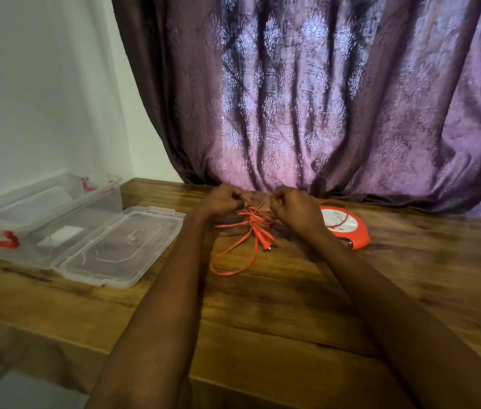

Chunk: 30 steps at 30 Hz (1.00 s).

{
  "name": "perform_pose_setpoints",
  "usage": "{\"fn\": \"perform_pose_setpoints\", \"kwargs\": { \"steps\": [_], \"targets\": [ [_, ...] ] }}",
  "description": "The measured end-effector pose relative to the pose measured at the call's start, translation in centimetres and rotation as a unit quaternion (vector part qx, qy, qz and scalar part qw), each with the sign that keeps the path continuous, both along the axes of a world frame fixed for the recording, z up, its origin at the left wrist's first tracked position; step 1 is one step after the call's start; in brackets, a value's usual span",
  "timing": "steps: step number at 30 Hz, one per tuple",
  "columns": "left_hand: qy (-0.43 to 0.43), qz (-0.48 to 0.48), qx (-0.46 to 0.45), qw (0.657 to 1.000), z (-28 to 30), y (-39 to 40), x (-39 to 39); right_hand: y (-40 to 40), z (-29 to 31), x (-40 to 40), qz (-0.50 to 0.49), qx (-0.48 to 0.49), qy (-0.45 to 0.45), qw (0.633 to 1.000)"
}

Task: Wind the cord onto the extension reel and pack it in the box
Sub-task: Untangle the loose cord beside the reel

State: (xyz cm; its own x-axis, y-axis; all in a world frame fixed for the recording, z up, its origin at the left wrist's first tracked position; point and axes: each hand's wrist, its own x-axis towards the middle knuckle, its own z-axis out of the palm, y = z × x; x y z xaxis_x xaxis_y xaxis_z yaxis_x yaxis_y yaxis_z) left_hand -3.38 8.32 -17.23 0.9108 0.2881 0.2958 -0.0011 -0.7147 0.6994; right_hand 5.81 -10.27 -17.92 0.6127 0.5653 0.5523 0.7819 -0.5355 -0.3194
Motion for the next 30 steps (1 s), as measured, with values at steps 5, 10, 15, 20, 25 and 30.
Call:
{"fn": "perform_pose_setpoints", "kwargs": {
  "steps": [5,10,15,20,25,30],
  "targets": [
    [-0.04,-0.013,0.0,0.999,0.3,0.1,0.0,-1.2,0.3,1.1,-0.048,0.084,0.085,0.992],
    [-0.067,-0.015,-0.017,0.997,1.0,-0.7,0.1,-2.1,-0.1,1.6,-0.024,0.041,0.11,0.993],
    [0.205,-0.008,-0.047,0.978,0.8,-1.7,-1.0,-1.6,-0.4,0.8,0.002,0.007,0.104,0.995],
    [0.307,-0.048,-0.01,0.95,0.6,-1.8,-1.3,-1.3,-0.8,0.5,0.054,-0.015,0.087,0.995],
    [0.262,-0.042,-0.007,0.964,0.0,-1.8,-1.0,-2.1,-0.3,1.0,0.098,-0.032,0.09,0.991],
    [0.169,-0.05,0.014,0.984,-0.1,-1.4,-1.0,-3.0,0.1,1.3,0.079,-0.095,0.041,0.991]
  ]
}}
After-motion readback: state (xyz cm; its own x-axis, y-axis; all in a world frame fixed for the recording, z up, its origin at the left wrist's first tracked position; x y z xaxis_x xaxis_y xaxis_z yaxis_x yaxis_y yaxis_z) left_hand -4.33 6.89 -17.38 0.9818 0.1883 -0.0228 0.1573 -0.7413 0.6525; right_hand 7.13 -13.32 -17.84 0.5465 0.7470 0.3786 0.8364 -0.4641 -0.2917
